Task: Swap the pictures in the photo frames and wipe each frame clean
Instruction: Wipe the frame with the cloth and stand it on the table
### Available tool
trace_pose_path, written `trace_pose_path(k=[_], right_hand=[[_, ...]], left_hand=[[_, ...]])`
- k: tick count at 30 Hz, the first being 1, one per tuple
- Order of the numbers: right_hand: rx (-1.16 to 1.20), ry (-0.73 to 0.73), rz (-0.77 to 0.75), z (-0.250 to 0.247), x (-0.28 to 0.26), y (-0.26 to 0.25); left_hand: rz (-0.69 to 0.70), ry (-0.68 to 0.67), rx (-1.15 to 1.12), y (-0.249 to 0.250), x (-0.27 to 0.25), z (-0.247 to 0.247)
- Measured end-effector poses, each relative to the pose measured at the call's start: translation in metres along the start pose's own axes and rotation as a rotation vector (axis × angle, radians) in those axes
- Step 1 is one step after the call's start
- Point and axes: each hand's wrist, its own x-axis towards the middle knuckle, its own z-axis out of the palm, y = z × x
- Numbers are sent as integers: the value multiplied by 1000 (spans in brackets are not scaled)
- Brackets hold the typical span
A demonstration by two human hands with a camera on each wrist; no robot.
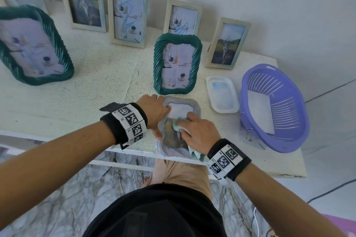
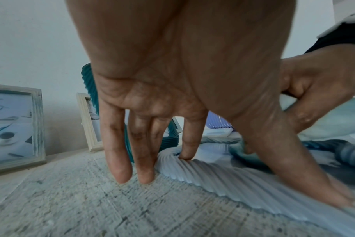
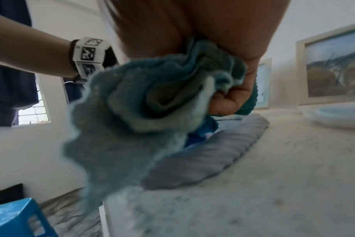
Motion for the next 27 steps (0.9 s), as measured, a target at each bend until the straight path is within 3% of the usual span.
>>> trace_pose_path(k=[3, 7, 12, 18, 23, 27], right_hand=[[-3, -53, -56, -6, -3, 9], [-76, 60, 30, -9, 12, 9], [20, -62, -121, -2, -1, -6], [-84, 39, -15, -7, 19, -3], [30, -115, -152, -10, -4, -3], [-64, 3, -51, -14, 11, 12]], left_hand=[[2, 0, -5, 0, -1, -2], [3, 12, -26, -2, -1, 1], [-4, -10, -21, 0, -1, -1], [4, -4, -27, -1, -1, -1], [9, -4, -21, -1, -1, -1], [14, 13, -35, -2, 0, 1]])
